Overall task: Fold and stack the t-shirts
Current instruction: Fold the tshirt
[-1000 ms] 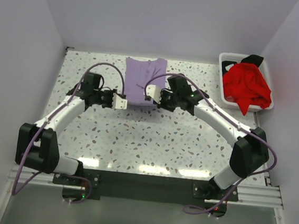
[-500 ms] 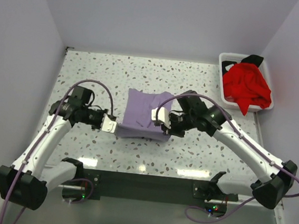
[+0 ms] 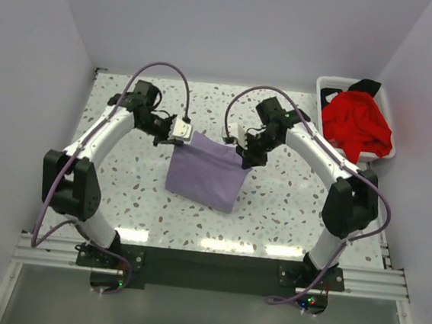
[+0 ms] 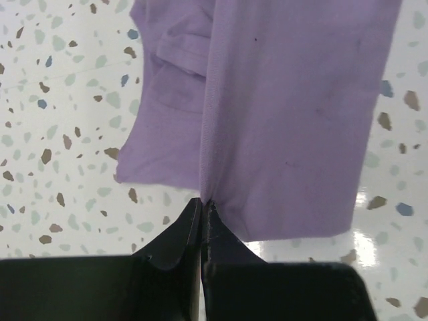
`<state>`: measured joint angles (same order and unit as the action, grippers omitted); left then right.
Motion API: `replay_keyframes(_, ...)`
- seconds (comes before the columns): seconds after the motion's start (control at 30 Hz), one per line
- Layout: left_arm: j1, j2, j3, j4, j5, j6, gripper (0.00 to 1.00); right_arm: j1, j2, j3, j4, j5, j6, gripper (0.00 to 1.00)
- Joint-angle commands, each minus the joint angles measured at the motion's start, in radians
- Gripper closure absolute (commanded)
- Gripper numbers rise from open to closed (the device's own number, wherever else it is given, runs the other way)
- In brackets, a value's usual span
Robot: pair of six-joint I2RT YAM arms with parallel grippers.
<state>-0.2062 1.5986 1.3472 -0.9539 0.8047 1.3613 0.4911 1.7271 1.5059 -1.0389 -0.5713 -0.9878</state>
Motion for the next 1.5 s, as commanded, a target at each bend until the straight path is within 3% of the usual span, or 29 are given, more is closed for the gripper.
replay_keyframes(0.0, 0.007, 0.11, 0.154, 0.079, -0.025, -0.016, 1.0, -0.037, 0.093, 0.112, -0.102, -0.029, -0.132, 1.0)
replay_keyframes(0.33, -0.01, 0.47, 0.414, 0.199, -0.053, -0.103, 1.0, -0.137, 0.403, 0.373, -0.121, 0.008, -0.224, 1.0)
replay_keyframes(0.63, -0.062, 0.581, 0.351, 0.293, -0.136, -0.243, 1.0, -0.134, 0.578, 0.424, 0.034, 0.143, -0.212, 1.0)
replay_keyframes(0.87, -0.071, 0.384, -0.015, 0.313, -0.105, -0.333, 1.0, -0.089, 0.551, 0.346, 0.106, 0.191, -0.264, 1.0)
replay_keyframes(1.03, -0.073, 0.16, -0.274, 0.311, -0.078, -0.361, 1.0, -0.016, 0.361, 0.128, 0.103, 0.128, -0.246, 1.0)
replay_keyframes(1.27, -0.07, 0.011, -0.422, 0.348, -0.064, -0.407, 1.0, 0.02, 0.189, -0.096, 0.123, 0.057, -0.151, 1.0)
replay_keyframes(1.33, -0.067, -0.002, -0.427, 0.374, -0.068, -0.4, 0.87, 0.021, 0.19, -0.069, 0.097, 0.042, -0.124, 0.76)
replay_keyframes(1.4, -0.061, -0.011, -0.408, 0.388, -0.046, -0.395, 0.64, 0.011, 0.196, -0.018, 0.05, 0.021, -0.069, 0.48)
replay_keyframes(1.47, -0.062, -0.02, -0.375, 0.405, -0.012, -0.389, 0.6, -0.011, 0.195, 0.034, 0.034, -0.049, 0.004, 0.44)
